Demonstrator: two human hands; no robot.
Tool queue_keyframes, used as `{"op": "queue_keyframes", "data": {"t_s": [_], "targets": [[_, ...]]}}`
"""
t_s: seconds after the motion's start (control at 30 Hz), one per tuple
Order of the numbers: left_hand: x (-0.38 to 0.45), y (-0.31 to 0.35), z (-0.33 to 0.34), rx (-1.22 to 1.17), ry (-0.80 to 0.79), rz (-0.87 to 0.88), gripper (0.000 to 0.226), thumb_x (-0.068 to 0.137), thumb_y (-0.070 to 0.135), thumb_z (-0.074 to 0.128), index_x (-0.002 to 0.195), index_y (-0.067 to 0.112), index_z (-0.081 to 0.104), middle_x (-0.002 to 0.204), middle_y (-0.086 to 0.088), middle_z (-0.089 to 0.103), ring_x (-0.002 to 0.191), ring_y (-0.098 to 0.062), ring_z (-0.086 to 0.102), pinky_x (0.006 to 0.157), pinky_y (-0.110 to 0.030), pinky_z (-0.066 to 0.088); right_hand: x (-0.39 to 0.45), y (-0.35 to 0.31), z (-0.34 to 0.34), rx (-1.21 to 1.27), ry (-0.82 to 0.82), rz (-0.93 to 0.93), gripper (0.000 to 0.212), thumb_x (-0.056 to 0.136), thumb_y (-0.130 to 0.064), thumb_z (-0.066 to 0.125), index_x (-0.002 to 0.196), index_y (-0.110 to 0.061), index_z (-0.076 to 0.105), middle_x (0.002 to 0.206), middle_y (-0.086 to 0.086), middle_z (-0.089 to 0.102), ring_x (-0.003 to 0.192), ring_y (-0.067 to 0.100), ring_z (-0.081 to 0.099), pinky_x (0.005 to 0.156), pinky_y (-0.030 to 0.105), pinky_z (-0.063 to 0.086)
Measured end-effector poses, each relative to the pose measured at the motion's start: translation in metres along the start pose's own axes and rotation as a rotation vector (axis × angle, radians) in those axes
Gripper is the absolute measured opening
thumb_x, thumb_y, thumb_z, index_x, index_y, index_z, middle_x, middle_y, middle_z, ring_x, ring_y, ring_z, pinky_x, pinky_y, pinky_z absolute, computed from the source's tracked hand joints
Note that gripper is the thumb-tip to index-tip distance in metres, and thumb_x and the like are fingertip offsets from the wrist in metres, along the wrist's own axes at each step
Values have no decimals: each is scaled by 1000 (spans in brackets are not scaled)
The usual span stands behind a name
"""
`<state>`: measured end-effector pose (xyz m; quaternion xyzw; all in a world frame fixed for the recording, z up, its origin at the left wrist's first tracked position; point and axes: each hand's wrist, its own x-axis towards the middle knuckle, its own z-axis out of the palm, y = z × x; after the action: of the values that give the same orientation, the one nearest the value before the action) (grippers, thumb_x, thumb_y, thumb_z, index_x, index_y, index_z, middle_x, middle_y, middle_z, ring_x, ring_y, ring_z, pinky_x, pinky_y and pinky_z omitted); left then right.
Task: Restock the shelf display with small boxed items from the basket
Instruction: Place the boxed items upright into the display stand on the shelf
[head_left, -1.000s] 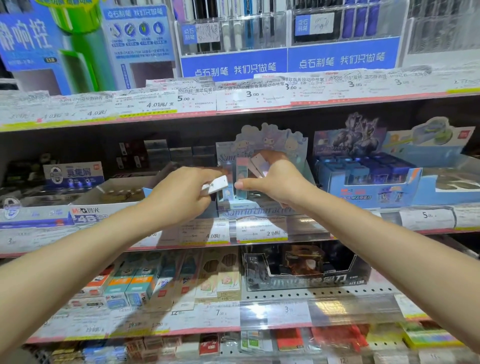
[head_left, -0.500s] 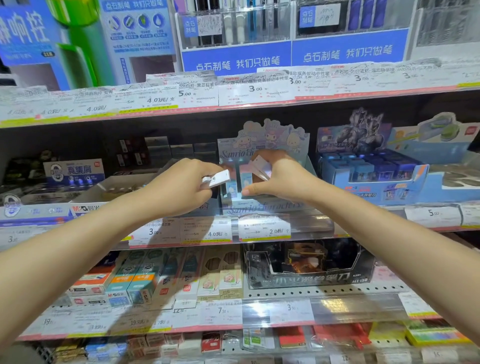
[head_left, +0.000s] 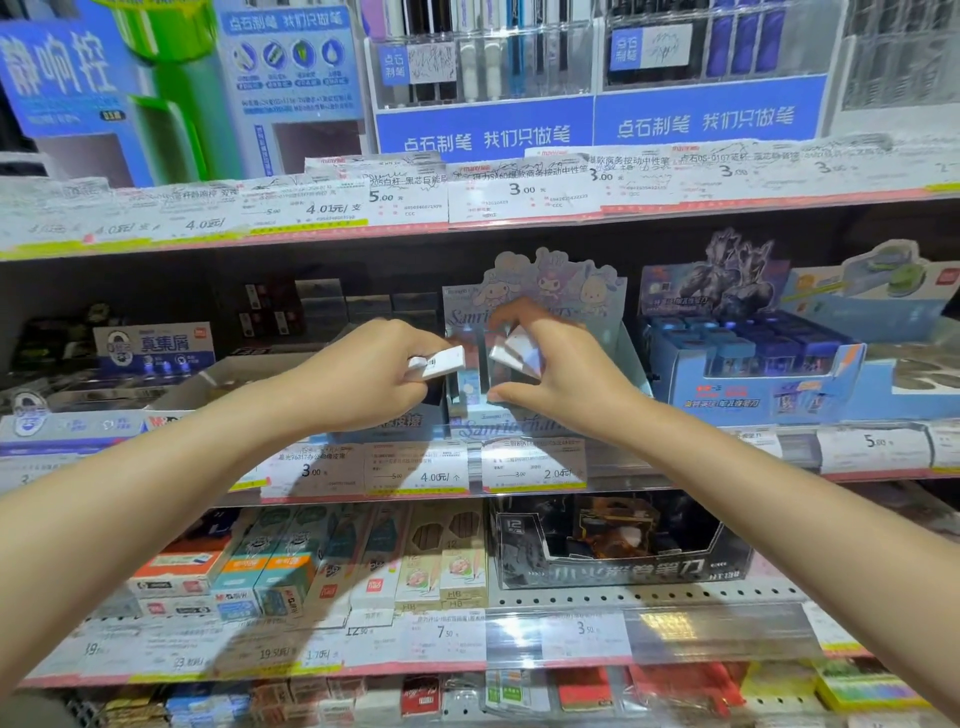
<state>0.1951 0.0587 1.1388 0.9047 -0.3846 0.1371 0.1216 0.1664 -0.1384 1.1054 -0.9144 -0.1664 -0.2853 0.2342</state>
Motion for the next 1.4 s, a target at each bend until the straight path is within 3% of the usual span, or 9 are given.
{"op": "queue_keyframes", "data": {"t_s": [0.07,0.33,0.5,0.73,0.9,1.0,1.1,1.3,1.4], "targets": [[0,-1,0,3,-2,2,25,80,-1,48,96,5,65,60,-14,57,43,-3,41,43,-16,31,-1,1,2,8,-4,-15,57,73,-32,75,120,-21,46,100,5,64,90,26,57,73,37,49],[2,-2,-1,19,-8,17,20,79,-1,47,89,4,64,51,-2,45,45,-7,40,44,-21,27,-1,7,-4,161,-6,43,33,80,-31,68,86,0,56,67,15,56,58,22,46,54,28,32],[1,-3,-1,2,-14,20,20,79,-2,46,87,2,63,53,-6,45,45,-8,38,45,-18,30,3,2,-15,269,-88,71,24,83,-11,60,66,-20,46,57,-4,43,47,4,38,44,15,27],[0,-3,-8,-7,-55,33,15,80,-1,48,86,-3,61,55,-13,46,44,-10,33,45,-19,29,7,0,-20,245,-160,99,20,82,-12,61,67,-13,48,54,-5,40,40,4,37,41,15,29],[5,-2,-8,13,-57,5,14,79,0,47,84,-3,60,52,-6,42,43,-10,33,43,-21,22,5,1,-29,299,-225,148,23,80,-42,64,86,-22,54,68,10,53,55,18,47,53,29,38],[5,-2,-5,2,106,14,11,80,2,52,71,5,57,56,-9,53,48,-17,40,50,-34,33,0,-1,-29,544,-218,168,30,81,-34,66,102,-18,52,66,7,46,46,15,38,45,27,32],[3,6,3,-110,357,119,14,83,16,59,74,5,62,63,-9,61,60,-27,54,59,-44,45,-6,-2,-29,756,-285,170,22,87,-20,59,73,-12,44,47,-9,37,36,8,27,38,18,22],[-1,31,1,-395,296,295,20,69,24,78,85,18,68,82,9,65,77,-3,59,71,-13,44,-15,-9,-26,1049,-489,252,25,76,-38,49,72,-14,42,58,1,39,32,1,27,34,11,21],[-2,35,1,-434,261,269,13,70,18,78,78,19,67,76,8,63,74,-4,57,69,-13,42,-18,-11,-24,1087,-560,266,29,77,-43,45,75,-14,42,58,0,43,31,1,30,32,12,26]]}}
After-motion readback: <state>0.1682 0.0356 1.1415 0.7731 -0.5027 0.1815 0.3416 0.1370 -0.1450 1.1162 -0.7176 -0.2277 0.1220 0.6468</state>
